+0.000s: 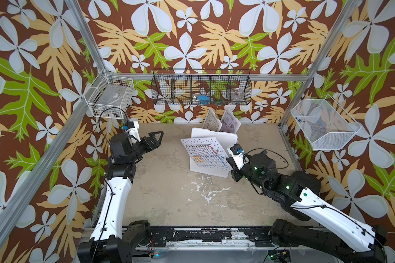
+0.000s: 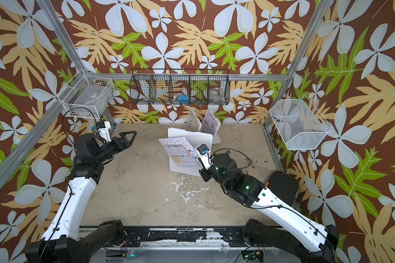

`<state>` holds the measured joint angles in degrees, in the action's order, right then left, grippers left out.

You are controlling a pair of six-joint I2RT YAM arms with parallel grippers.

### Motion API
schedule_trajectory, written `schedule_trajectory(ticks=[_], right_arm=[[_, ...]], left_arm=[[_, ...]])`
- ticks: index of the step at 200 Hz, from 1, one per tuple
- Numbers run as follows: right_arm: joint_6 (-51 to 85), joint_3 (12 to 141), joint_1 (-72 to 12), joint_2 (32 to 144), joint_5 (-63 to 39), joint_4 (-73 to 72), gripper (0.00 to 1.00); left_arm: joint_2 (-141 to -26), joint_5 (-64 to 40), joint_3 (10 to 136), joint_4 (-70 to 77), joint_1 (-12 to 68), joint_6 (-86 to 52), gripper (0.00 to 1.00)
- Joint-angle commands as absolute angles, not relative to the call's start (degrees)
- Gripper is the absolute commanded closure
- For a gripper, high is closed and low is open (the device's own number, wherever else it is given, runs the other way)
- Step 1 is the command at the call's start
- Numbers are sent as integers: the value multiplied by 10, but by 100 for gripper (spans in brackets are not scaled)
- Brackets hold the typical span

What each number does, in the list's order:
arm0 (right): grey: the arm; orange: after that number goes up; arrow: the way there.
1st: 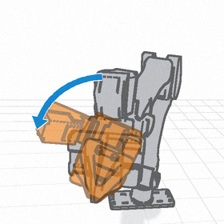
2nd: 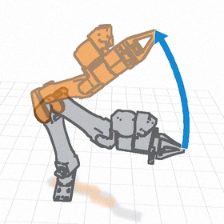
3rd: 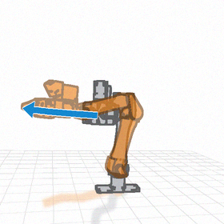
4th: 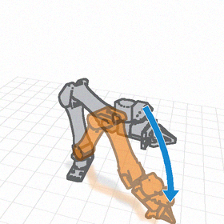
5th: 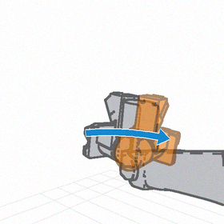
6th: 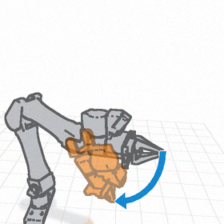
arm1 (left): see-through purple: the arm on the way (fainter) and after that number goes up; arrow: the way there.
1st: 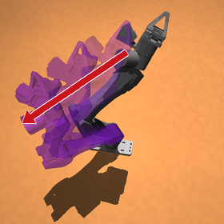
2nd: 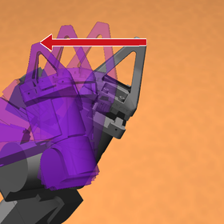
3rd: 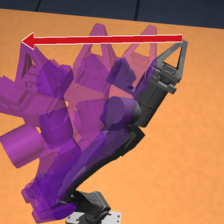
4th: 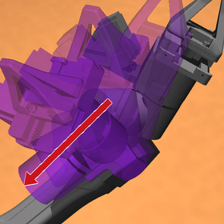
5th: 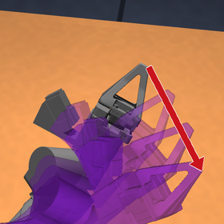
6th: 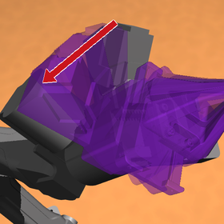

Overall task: Insert the menus into the narrow rack
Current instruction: Pick up the menu from the center of the board.

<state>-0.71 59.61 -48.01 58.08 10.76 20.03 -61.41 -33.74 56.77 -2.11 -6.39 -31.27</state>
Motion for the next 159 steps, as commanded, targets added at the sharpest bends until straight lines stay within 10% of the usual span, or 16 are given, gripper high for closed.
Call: schedule_trajectory(ticks=[1, 159], right_arm=[[-57, 633, -478, 606, 157, 280, 100], [-177, 736, -389, 622, -45, 358, 100]], left_arm=[[-617, -368, 580, 40, -42, -286, 0], [-636, -554, 607, 90, 182, -54, 1]])
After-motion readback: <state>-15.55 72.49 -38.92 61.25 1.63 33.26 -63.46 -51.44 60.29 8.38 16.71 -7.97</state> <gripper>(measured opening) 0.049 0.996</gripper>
